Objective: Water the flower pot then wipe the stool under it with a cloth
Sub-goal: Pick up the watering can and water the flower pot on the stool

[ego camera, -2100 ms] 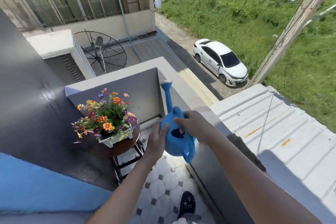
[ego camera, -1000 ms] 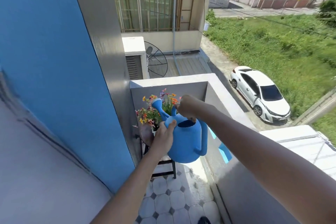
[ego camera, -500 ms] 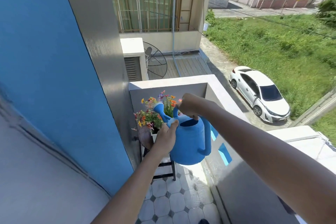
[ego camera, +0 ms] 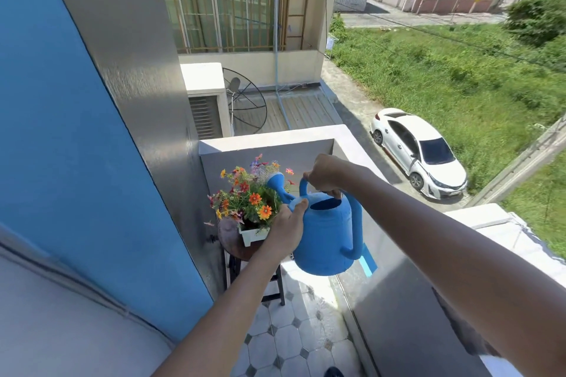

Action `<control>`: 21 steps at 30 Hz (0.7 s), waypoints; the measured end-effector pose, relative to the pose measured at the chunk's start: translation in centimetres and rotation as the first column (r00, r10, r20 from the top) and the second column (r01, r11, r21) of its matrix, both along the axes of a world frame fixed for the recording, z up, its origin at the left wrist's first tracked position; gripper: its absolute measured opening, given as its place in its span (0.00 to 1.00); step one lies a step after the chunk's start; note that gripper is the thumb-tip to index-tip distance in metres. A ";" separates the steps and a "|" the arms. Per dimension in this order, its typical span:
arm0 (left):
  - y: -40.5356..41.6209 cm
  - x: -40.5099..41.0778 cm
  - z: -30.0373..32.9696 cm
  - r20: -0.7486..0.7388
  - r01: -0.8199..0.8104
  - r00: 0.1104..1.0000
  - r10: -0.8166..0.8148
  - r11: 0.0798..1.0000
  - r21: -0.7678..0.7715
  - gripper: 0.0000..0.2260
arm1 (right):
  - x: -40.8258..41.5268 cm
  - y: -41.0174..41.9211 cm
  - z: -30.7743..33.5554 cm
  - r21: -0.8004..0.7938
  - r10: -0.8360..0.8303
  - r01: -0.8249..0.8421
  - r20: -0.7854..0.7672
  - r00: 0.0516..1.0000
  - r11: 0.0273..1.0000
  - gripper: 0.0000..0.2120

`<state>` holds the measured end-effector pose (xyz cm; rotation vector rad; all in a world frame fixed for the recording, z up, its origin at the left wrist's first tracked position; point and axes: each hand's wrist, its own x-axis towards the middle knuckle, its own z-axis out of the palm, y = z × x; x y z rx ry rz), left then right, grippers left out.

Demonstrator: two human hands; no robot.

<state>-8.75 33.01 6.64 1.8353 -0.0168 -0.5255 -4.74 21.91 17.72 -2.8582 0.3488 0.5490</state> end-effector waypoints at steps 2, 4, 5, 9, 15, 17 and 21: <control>-0.5 -0.2 0.0 0.012 0.032 0.999 -0.032 0.999 0.007 0.26 | -0.2 -0.6 -0.2 0.015 -0.016 0.016 -0.002 1.000 1.000 0.18; -1.0 -0.2 -0.1 0.002 0.034 0.999 -0.034 0.999 0.019 0.29 | -0.6 -1.1 0.0 0.032 -0.031 0.032 -0.032 0.999 0.999 0.20; -1.3 -0.3 -0.2 -0.001 0.038 0.999 -0.038 0.999 0.022 0.29 | -0.7 -1.4 0.0 0.029 -0.037 0.038 -0.055 0.998 0.999 0.19; -2.0 -0.8 0.1 0.024 0.063 0.998 -0.063 0.998 0.018 0.29 | -1.2 -2.1 0.2 0.061 -0.070 0.074 -0.072 0.995 0.995 0.17; -2.2 -0.8 -1.4 0.002 0.043 0.999 -0.043 0.999 0.012 0.36 | -1.5 -1.9 0.0 0.077 -0.099 0.101 -0.034 0.995 0.992 0.19; -1.6 -1.1 -0.9 -0.001 0.036 0.999 -0.036 0.999 0.005 0.35 | -1.4 -1.5 -0.1 0.082 -0.080 0.082 -0.020 0.997 0.993 0.21; 0.3 -1.6 0.2 0.032 -0.006 0.999 0.005 1.000 0.012 0.29 | -1.2 -0.1 -0.3 0.079 -0.050 0.049 0.008 0.999 0.996 0.21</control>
